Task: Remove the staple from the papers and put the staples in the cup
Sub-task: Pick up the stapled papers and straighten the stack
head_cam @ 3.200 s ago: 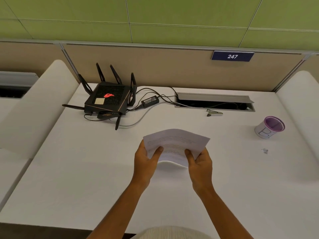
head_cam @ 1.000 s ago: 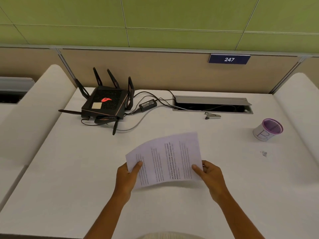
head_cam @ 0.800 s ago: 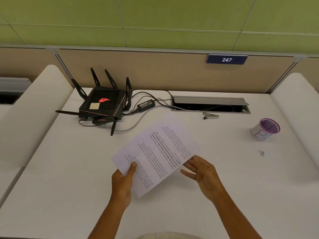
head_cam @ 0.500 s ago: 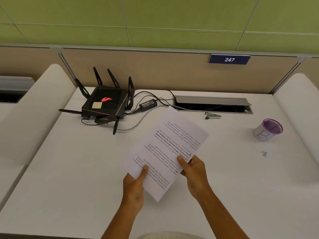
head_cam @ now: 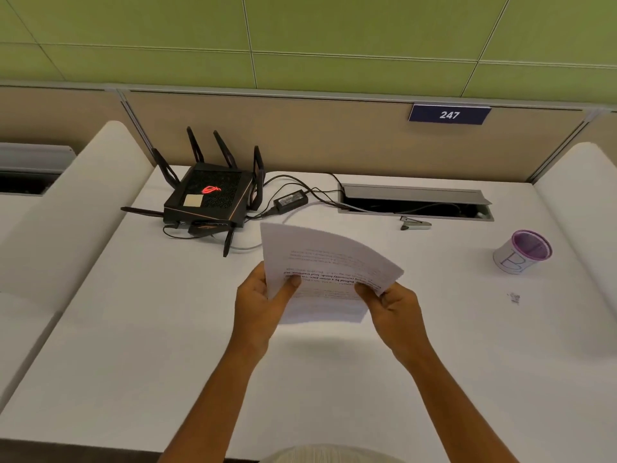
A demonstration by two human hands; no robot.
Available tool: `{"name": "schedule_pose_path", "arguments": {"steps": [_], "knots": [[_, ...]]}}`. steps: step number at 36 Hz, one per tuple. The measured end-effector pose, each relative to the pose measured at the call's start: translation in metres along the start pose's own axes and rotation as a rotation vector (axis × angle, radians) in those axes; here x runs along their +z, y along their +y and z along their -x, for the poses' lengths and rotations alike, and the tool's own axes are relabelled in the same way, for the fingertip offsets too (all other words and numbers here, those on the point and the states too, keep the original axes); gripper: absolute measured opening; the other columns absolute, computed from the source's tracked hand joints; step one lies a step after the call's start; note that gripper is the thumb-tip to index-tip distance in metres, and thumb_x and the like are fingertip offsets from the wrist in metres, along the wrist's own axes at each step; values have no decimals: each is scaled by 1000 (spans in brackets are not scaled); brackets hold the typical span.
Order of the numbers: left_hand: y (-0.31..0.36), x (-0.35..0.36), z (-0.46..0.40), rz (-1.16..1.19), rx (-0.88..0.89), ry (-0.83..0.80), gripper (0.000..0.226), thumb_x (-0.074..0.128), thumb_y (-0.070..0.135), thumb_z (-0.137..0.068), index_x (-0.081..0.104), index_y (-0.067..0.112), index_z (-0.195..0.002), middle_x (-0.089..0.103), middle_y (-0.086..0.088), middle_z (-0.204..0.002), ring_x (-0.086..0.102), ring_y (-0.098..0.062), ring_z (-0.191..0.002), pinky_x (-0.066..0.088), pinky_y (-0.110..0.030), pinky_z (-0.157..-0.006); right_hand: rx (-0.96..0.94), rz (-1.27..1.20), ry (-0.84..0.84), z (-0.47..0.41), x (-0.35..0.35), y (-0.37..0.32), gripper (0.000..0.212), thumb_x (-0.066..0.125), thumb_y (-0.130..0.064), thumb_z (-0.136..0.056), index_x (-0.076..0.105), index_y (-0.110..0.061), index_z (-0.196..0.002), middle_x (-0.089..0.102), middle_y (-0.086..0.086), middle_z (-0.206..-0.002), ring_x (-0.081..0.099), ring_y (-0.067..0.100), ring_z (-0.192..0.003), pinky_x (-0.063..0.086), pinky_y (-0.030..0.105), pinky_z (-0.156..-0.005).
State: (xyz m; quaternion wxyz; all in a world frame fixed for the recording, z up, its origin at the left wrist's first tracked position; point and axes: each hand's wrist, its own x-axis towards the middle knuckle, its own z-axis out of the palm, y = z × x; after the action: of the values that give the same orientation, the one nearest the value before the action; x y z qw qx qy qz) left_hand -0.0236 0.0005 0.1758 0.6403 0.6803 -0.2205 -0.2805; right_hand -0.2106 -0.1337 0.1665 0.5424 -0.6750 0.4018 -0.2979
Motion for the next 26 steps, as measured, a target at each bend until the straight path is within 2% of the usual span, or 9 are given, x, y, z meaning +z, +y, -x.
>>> {"name": "schedule_pose_path", "arguments": {"steps": [3, 7, 9, 11, 14, 17, 22, 24, 26], "knots": [[-5, 6, 1, 0, 1, 10, 30, 80, 23, -95, 69, 39, -118, 79, 23, -105, 73, 1, -102, 60, -11, -77, -41, 21, 44, 4, -2, 11, 21, 68, -14, -99, 74, -14, -119, 72, -24, -107, 68, -11, -96, 55, 8, -83], [-31, 9, 9, 1, -73, -7, 37, 80, 20, -95, 70, 26, -130, 79, 13, -116, 73, -6, -111, 60, -14, -86, -12, 66, 52, 11, 1, 37, 22, 69, -14, -99, 74, -19, -119, 73, -28, -104, 69, -11, -98, 55, 9, -84], [-44, 11, 15, -7, -124, -19, 36, 80, 18, -95, 70, 30, -127, 79, 13, -116, 73, -7, -113, 60, -15, -86, 35, 101, 21, 14, 3, 48, 19, 70, -14, -98, 75, -28, -109, 74, -34, -91, 71, -5, -96, 57, 12, -82], [-50, 12, 18, -16, -167, -17, 35, 80, 18, -95, 69, 37, -122, 78, 15, -117, 72, -6, -114, 59, -18, -87, 45, 129, -3, 16, 4, 53, 24, 70, -13, -98, 73, -36, -102, 72, -39, -88, 71, -4, -92, 54, 11, -77], [-48, 11, 21, -18, -157, -30, 36, 78, 19, -96, 67, 41, -121, 78, 19, -113, 72, 3, -108, 59, -13, -84, 31, 134, 9, 16, 1, 53, 19, 69, -16, -99, 77, -25, -113, 72, -40, -92, 70, -10, -92, 52, 8, -78], [-46, 12, 21, -16, -148, -38, 36, 78, 19, -97, 66, 42, -122, 78, 26, -108, 71, 6, -107, 58, -9, -81, 34, 133, 22, 16, 1, 51, 21, 68, -16, -100, 73, -32, -110, 71, -40, -94, 69, -11, -95, 54, 9, -81], [-52, 15, 20, -26, -212, -23, 28, 79, 23, -96, 70, 42, -114, 80, 21, -109, 74, -5, -108, 59, -15, -82, 90, 158, -28, 15, 6, 61, 19, 67, -15, -100, 72, -33, -107, 73, -26, -100, 69, -12, -95, 61, 22, -86], [-51, 16, 20, -33, -204, -21, 22, 78, 22, -97, 73, 41, -107, 81, 23, -99, 75, -5, -104, 59, -13, -79, 84, 157, -24, 15, 5, 61, 16, 67, -17, -100, 72, -30, -108, 74, -22, -101, 69, -10, -94, 61, 22, -82], [-48, 15, 18, -32, -183, -5, 17, 77, 21, -98, 75, 36, -107, 82, 20, -99, 76, -6, -102, 60, -12, -79, 67, 124, -30, 13, 4, 58, 16, 69, -18, -99, 73, -26, -112, 74, -20, -106, 69, -9, -97, 60, 18, -82]]}}
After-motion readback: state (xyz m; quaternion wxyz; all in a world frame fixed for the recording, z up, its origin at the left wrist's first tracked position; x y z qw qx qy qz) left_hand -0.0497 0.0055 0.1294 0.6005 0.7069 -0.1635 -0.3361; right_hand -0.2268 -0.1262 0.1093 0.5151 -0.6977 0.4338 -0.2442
